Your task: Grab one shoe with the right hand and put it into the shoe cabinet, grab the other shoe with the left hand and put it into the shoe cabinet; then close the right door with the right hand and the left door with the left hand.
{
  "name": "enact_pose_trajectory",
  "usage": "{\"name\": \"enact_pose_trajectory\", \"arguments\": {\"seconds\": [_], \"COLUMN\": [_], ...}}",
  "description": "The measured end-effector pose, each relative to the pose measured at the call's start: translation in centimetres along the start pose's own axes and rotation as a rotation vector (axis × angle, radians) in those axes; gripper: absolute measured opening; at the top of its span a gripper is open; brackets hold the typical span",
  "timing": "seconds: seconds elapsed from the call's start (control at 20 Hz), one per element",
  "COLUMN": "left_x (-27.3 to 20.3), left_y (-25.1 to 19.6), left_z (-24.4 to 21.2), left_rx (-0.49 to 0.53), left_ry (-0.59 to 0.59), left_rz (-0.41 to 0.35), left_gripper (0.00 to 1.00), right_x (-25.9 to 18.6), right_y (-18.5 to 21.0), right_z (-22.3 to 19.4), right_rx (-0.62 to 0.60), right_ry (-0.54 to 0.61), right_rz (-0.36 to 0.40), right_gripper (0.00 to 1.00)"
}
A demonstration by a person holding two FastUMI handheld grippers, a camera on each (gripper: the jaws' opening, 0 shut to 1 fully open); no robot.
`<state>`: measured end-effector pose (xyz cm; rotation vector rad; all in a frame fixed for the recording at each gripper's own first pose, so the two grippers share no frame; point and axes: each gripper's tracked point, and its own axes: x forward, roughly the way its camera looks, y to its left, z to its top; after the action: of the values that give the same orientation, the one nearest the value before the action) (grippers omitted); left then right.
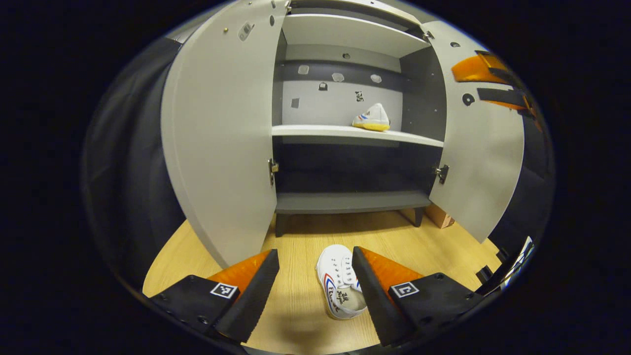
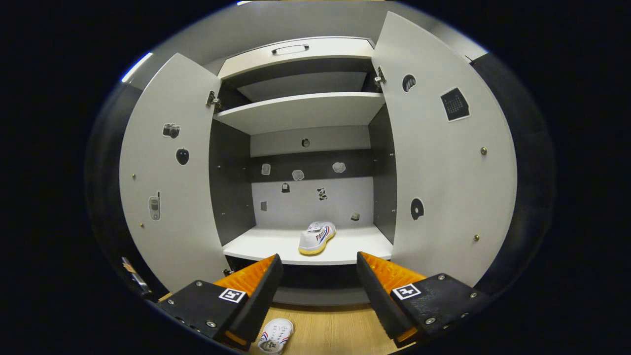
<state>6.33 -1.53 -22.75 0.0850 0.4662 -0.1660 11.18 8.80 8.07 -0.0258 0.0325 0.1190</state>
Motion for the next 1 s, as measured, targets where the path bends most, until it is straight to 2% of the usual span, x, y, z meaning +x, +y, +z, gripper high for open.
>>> {"name": "enact_pose_trajectory", "arguments": {"seconds": [0.5,1.0], "left_x": [7.2,9.1], "left_y": [1.1,-0.2], "left_z": [-11.9,-14.6], "left_rx": [-0.035,-0.039], "left_ry": [0.324,0.413], "left_rz": [0.010,-0.021], "left_gripper": [0.98,0.98], "right_x": [-3.4,-4.2], "right_y": [-1.6,-1.4], "right_z": [-0.8,-2.2], "right_rx": [-0.014,0.033], "right_ry": [0.001,0.030], "right_rz": [0.011,0.027], "right_gripper": [0.92,0.92]}}
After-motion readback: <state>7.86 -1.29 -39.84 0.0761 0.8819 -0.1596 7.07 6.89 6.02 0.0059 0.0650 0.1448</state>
